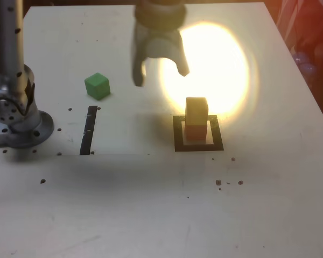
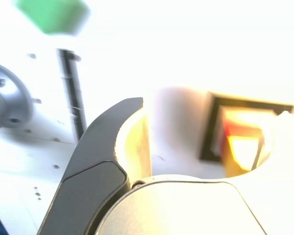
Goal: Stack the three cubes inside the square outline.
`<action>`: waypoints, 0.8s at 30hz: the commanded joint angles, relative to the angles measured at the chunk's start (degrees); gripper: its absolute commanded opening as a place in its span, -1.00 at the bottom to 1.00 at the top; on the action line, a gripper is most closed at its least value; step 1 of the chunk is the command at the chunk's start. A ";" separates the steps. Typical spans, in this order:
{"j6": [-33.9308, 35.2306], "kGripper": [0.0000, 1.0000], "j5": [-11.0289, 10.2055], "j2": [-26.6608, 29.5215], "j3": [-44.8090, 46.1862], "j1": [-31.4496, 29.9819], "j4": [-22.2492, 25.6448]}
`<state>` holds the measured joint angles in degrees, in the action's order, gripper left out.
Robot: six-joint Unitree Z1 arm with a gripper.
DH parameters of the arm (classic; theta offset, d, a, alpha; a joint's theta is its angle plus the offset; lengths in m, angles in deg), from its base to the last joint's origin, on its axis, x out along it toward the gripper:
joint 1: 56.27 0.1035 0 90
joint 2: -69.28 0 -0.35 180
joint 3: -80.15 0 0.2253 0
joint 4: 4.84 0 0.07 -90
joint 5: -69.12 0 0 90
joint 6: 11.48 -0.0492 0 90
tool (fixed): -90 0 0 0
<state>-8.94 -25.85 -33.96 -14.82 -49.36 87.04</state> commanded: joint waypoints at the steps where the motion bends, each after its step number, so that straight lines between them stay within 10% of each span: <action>1: 0.29 0.83 -0.29 6.49 3.16 3.46 -0.18; 10: 0.85 0.82 -2.79 12.76 15.87 18.95 -3.29; 24: -1.63 0.75 -3.57 4.06 22.61 29.21 -11.12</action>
<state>-10.22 -29.36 -29.23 7.39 -20.69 76.23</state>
